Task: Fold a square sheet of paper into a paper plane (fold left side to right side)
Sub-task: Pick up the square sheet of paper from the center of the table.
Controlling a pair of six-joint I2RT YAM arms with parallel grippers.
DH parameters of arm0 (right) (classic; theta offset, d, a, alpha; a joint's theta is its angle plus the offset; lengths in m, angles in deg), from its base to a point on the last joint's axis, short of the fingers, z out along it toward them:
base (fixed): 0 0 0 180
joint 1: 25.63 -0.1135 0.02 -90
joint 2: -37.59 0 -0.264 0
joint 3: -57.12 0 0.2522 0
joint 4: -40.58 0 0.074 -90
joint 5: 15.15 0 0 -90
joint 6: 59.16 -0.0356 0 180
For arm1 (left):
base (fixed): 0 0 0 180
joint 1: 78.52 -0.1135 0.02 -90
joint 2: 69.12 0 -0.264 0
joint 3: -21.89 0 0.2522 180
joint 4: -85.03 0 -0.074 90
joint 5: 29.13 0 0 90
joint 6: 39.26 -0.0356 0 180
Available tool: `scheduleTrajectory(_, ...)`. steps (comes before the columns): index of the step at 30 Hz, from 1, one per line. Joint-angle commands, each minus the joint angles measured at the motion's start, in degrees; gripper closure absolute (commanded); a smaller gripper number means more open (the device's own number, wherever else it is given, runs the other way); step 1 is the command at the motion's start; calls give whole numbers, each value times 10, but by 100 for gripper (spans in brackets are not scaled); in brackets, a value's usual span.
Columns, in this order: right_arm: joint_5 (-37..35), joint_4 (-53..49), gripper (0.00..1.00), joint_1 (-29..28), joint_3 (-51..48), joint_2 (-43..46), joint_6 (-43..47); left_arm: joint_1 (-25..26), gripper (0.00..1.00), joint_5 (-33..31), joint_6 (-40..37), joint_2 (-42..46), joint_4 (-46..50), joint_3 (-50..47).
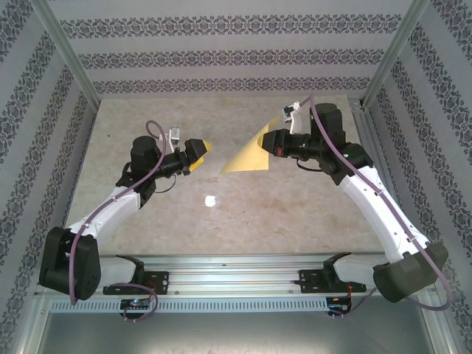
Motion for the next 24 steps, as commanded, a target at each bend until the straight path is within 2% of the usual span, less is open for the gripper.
scheduleTrajectory(1, 54, 55, 100, -6, 5, 10, -57, -4, 0, 36, 125, 18, -156, -12)
scheduleTrajectory(8, 67, 139, 100, -11, -7, 12, -118, 0, 0, 35, 190, 19, -180, -26)
scheduleTrajectory(12, 82, 195, 100, -18, -29, 9, -154, 26, 0, 30, 201, 7, -187, -26)
scheduleTrajectory(19, 85, 211, 100, -28, -51, 4, -158, 63, 0, 23, 236, -30, -248, -11)
scheduleTrajectory(21, 82, 208, 100, -27, -61, 9, -157, 65, 5, 19, 235, -33, -248, -9)
scheduleTrajectory(24, 79, 188, 100, -20, -73, 15, -146, 65, 16, 14, 224, -34, -234, -10)
